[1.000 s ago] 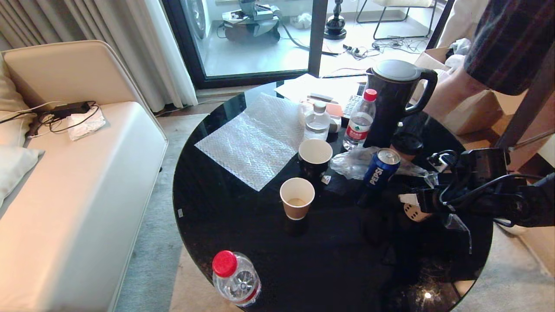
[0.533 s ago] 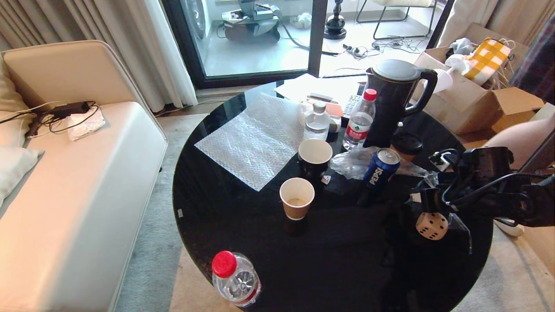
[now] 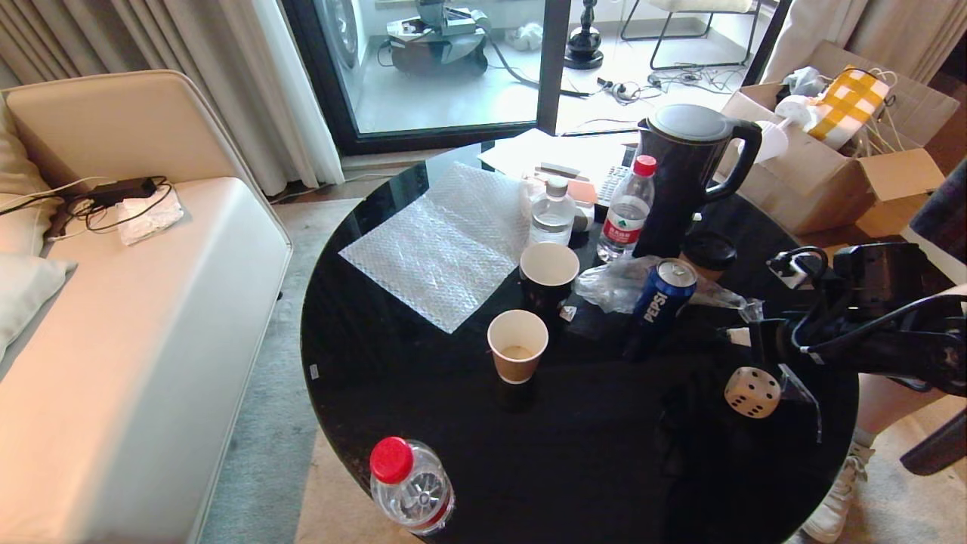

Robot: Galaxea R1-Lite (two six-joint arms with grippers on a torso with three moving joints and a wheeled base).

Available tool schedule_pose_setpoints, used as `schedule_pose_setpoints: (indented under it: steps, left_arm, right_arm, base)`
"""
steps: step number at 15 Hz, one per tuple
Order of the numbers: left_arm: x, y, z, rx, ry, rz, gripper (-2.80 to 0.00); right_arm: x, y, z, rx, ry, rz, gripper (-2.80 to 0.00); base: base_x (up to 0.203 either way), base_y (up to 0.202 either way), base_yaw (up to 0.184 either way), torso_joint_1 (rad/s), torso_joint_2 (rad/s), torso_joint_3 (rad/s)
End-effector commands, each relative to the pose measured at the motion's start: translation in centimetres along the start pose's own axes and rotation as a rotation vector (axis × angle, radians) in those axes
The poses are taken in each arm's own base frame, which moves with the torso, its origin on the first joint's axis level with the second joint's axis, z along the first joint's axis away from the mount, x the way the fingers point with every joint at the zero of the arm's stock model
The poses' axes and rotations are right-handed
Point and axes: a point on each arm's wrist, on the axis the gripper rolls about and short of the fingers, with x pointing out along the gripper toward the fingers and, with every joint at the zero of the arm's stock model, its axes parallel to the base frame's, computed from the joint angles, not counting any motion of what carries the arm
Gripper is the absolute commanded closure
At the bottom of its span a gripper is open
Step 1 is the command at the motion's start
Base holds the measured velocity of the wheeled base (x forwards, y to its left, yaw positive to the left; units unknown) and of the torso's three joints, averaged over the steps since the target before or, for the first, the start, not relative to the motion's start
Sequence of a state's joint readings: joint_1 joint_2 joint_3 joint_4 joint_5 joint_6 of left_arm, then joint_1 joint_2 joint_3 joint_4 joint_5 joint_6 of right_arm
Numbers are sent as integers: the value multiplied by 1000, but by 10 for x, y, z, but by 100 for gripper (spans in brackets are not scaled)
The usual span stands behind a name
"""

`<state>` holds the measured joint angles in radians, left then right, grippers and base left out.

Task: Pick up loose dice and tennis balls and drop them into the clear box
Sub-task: Pick up toys out of the box

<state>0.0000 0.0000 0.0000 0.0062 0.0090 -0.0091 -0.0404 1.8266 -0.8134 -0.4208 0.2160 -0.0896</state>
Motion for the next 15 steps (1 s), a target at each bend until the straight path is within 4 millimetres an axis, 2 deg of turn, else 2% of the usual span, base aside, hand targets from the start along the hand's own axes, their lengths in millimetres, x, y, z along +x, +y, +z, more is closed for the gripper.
schedule_pose_setpoints:
  steps: [1,3,6,10,12,15]
  left_arm:
    - [0,0,0,0,0,0,0]
    - [0,0,0,0,0,0,0]
    - [0,0,0,0,0,0,0]
    - [0,0,0,0,0,0,0]
    - [0,0,0,0,0,0,0]
    - [0,0,0,0,0,0,0]
  right_arm:
    - [-17,3,7,-8,-21,1,-280]
    - [-35,7,8,-9,-12,4,-280]
    - [-51,11,-4,-49,18,-4,-280]
    - [-48,10,-20,-89,142,-83,-280]
    - [-38,8,-26,-88,185,-101,-280]
    - [-28,11,-23,-96,184,-76,-280]
  base:
    - [0,0,0,0,0,0]
    - [0,0,0,0,0,0]
    - [0,0,0,0,0,0]
    - [0,0,0,0,0,0]
    - [0,0,0,0,0,0]
    - [0,0,0,0,0,0]
